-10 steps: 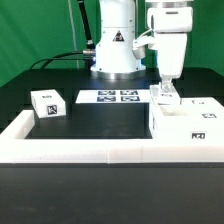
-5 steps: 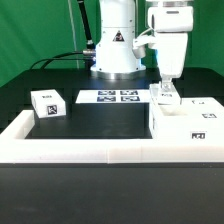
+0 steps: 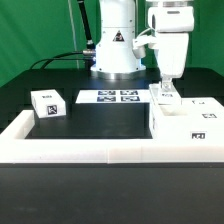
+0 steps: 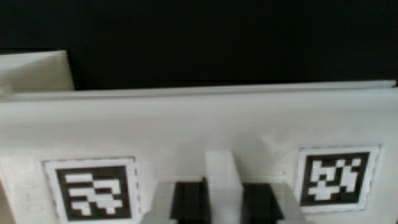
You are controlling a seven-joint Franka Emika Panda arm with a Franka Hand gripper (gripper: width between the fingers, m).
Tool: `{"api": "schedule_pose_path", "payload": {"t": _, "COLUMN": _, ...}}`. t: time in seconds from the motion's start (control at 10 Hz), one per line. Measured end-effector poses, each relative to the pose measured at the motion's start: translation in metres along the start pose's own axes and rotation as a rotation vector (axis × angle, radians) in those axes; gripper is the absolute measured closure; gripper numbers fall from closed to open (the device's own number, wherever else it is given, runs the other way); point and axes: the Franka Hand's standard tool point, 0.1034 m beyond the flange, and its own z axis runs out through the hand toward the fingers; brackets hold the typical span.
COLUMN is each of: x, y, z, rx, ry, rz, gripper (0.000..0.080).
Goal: Assemble cabinet
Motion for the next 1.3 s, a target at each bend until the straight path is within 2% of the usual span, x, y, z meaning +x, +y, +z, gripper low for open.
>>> {"api": "schedule_pose_path", "payload": {"t": 0.3, "x": 0.0, "y": 0.002, "z": -0.001, "rx": 0.014, "ry": -0.008, "rz": -0.024, "gripper": 0.0731}}
{"api": "schedule_pose_path", "payload": {"t": 0.7, "x": -0.003, "y": 0.015, "z": -0.001, "rx": 0.003, "ry": -0.001, "rz": -0.049, "gripper": 0.0731}}
{"api": "schedule_pose_path", "payload": {"t": 1.1, "x": -0.002, "y": 0.015, "z": -0.001, "rx": 0.002, "ry": -0.001, "rz": -0.049, "gripper": 0.0731}}
{"api": "schedule_pose_path", "payload": {"t": 1.3, "x": -0.001, "y": 0.021, "z": -0.001, "rx": -0.001, "ry": 0.003, "rz": -0.053, "gripper": 0.0731}}
